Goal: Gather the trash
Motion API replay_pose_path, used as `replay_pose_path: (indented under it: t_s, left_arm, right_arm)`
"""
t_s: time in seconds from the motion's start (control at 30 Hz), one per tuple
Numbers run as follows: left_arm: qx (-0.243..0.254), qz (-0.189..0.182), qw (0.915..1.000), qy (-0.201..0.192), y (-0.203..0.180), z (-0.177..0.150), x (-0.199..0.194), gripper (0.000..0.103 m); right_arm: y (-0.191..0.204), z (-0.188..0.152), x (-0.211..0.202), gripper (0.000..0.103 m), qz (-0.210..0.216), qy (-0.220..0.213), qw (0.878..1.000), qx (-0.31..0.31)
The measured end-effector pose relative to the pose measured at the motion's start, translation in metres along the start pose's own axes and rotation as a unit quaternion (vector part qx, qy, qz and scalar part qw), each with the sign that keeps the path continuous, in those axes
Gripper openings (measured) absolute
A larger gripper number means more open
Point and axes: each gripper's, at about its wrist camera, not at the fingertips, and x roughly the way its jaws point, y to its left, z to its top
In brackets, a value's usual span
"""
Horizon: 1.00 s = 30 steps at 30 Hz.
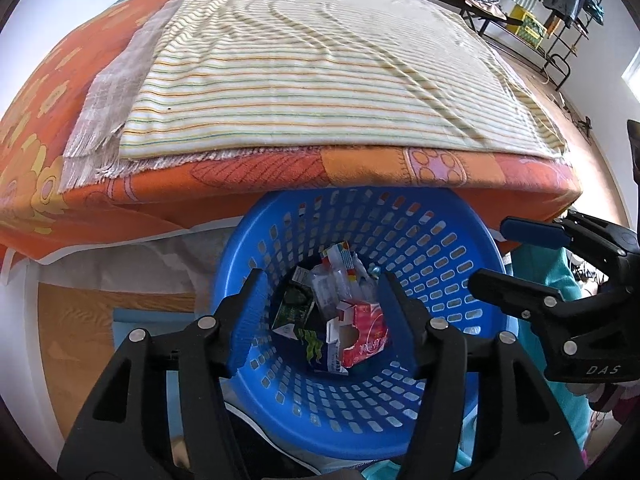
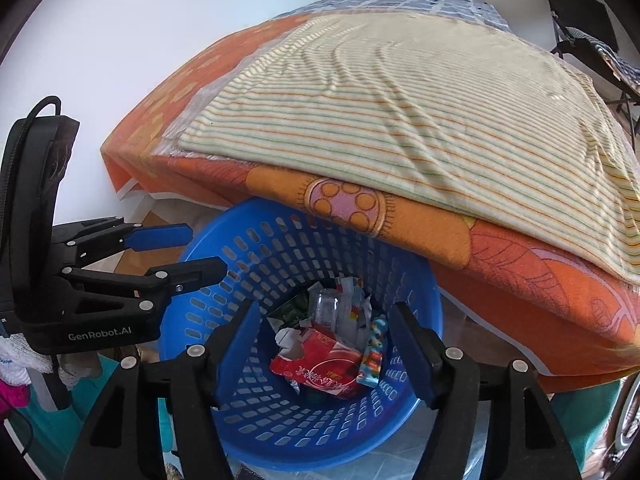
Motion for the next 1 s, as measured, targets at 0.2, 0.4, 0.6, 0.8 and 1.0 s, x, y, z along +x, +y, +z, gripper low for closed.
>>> replay_pose_path:
  t_s: [0.2, 0.4, 0.6, 0.8, 1.0]
  left_arm:
    - [-0.004, 0.009, 0.9999, -0.011, 0.002, 0.006, -0.006, 0.061]
    - [-0.008, 0.015, 0.9991, -0.040, 0.001, 0.019, -0.021, 0.065]
    - [-0.018, 0.009, 0.9968, -0.077, 0.001, 0.035, -0.040, 0.075]
    - [-0.023, 0.008, 0.9930, -0.115, 0.001, 0.051, -0.065, 0.079]
    - [-0.034, 0.008, 0.9866, -0.159, 0.005, 0.066, -0.092, 0.081]
  right_arm:
    - [-0.003, 0.003, -0.009, 0.085, -0.010, -0.015, 1.000, 0.001]
    - [-0.002, 0.007, -0.020, 0.088, -0.016, -0.027, 0.999, 0.001]
    - [0.005, 0.013, -0.035, 0.091, -0.030, -0.051, 0.998, -0.013]
    - [0.007, 0.020, -0.051, 0.091, -0.039, -0.077, 0.996, -0.005]
    - [0.004, 0.028, -0.069, 0.092, -0.043, -0.109, 0.993, 0.017]
